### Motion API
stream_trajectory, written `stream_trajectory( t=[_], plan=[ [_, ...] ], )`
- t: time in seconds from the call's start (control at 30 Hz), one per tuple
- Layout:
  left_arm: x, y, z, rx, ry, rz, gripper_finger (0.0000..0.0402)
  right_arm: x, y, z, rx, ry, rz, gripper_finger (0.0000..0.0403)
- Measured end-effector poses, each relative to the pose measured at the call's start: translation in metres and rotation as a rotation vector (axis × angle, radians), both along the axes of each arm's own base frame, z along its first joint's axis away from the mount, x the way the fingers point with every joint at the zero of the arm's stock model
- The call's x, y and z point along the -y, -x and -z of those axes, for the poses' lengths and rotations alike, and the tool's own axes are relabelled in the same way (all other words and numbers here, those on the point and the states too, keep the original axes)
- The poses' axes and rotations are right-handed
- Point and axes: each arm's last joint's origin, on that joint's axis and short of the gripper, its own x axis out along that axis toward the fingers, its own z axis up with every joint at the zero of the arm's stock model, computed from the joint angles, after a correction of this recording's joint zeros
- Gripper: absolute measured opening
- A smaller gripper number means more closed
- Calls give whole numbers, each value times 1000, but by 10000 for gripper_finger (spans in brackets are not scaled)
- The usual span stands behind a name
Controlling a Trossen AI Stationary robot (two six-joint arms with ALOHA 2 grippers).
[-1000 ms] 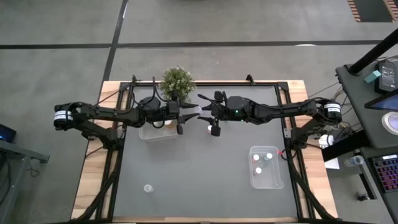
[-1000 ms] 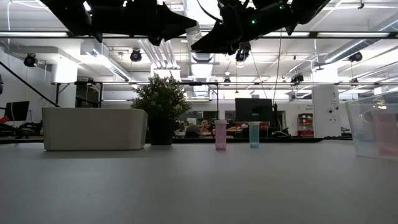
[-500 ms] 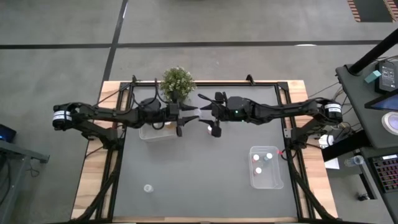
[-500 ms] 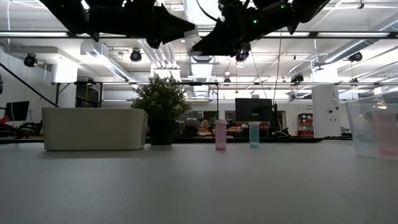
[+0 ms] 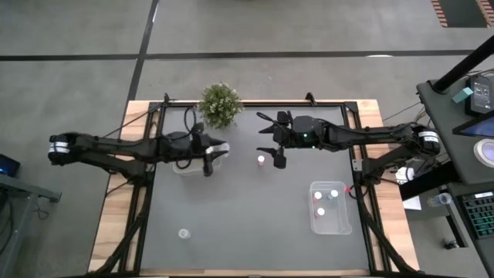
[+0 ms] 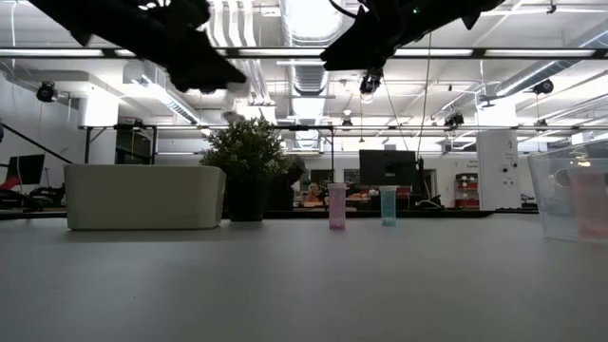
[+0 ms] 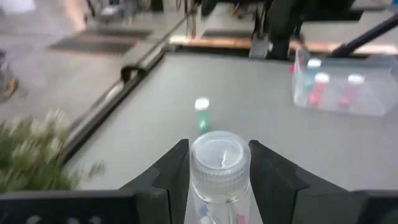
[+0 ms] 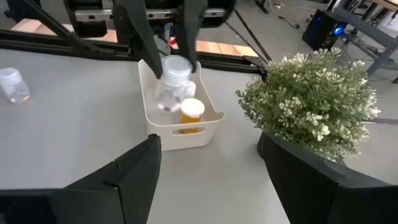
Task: Pick and place medicine bottles into bin by pill shape (circle, oval)
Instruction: Put the top transparent pill bottle into the gray bin
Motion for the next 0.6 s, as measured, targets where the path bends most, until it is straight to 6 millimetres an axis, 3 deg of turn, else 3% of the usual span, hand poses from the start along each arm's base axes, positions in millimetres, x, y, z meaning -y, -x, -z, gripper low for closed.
stream_trajectory(
  t=[0.13, 0.3, 0.6],
  plan=[
    [6, 22, -1, -81, 28, -52, 121, 0, 2, -1, -1, 5, -2, 260],
    [9, 43, 12, -204, 87, -123, 121, 0, 1, 2, -9, 3, -2, 260],
    [9, 56, 33, -326, 112, -146, 121, 0, -2, 6, -17, 0, -1, 264]
  ],
)
